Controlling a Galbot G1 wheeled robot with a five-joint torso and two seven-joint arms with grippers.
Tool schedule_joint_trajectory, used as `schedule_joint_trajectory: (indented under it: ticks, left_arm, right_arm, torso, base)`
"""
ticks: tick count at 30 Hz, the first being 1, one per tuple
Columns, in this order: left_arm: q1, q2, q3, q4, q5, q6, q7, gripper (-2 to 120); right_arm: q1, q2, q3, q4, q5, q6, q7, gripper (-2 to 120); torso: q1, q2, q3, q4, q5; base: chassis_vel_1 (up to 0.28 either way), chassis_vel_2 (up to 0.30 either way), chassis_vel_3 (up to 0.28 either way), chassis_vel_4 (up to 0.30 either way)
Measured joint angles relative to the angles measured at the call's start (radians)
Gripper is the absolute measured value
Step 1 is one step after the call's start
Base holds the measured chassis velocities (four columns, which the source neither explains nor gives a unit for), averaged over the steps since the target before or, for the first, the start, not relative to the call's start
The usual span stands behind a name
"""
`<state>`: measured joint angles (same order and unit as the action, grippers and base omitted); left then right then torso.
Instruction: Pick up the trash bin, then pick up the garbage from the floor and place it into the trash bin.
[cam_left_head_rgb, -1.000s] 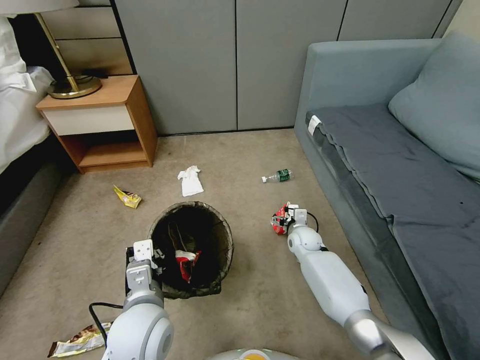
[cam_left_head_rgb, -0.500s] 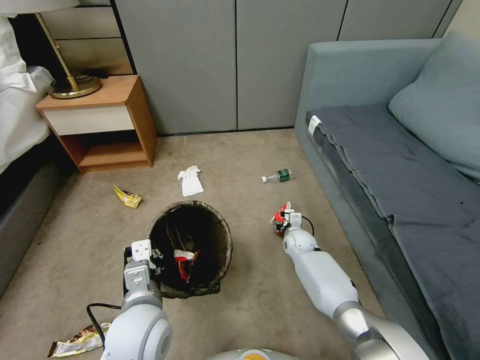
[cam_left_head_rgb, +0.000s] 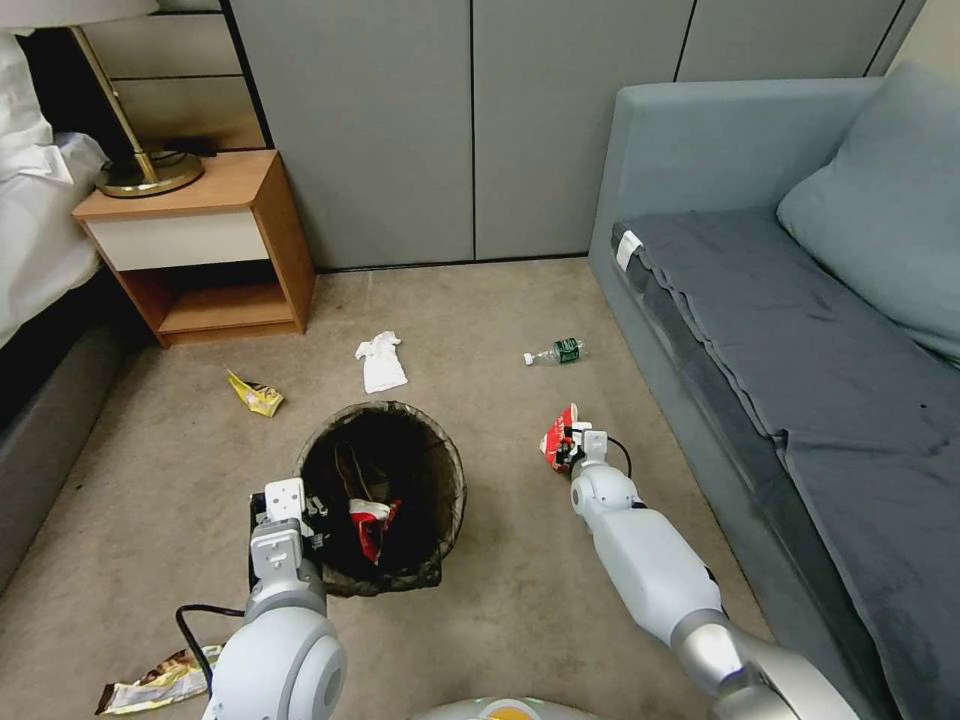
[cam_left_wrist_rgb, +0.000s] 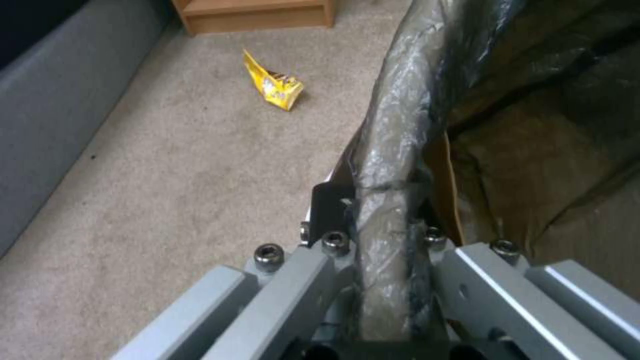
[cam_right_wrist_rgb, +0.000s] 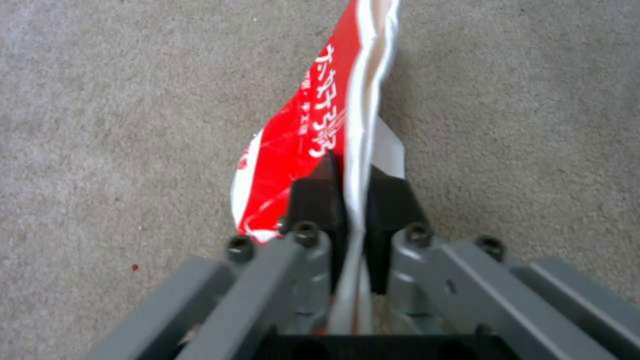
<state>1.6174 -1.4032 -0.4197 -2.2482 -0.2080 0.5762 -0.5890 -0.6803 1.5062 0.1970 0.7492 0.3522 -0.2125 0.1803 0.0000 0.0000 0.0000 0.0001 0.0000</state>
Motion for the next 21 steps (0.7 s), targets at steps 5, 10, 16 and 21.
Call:
schedule_joint_trajectory:
  ticks: [5, 10, 16, 21]
  left_arm:
    - [0.001, 0.000, 0.001, 0.000, 0.000, 0.000, 0.000, 0]
    - [0.002, 0.001, 0.001, 0.000, 0.001, 0.000, 0.000, 0]
    - [-0.002, 0.002, 0.000, 0.003, 0.001, 0.000, 0.000, 0]
    - [-0.007, 0.003, 0.001, 0.009, -0.002, 0.000, 0.000, 0]
  right_arm:
    - [-0.002, 0.002, -0.002, 0.000, -0.009, 0.006, 0.000, 1]
    - [-0.009, 0.002, -0.006, 0.020, -0.012, 0.018, 0.003, 1]
    - [-0.049, -0.013, -0.016, 0.135, 0.006, 0.077, 0.032, 1]
    - [-0.124, -0.042, -0.020, 0.333, -0.023, 0.200, 0.037, 1]
  torso:
    - [0.000, 0.000, 0.000, -0.0001, -0.0001]
    - [0.000, 0.000, 0.000, -0.0001, 0.0000]
    - [0.000, 0.000, 0.000, 0.0000, 0.0000]
    - [0.000, 0.000, 0.000, -0.0001, 0.0000]
  base:
    - [0.000, 0.000, 0.000, 0.000]
    - [0.000, 0.000, 0.000, 0.000]
    - [0.000, 0.000, 0.000, 0.000]
    - [0.000, 0.000, 0.000, 0.000]
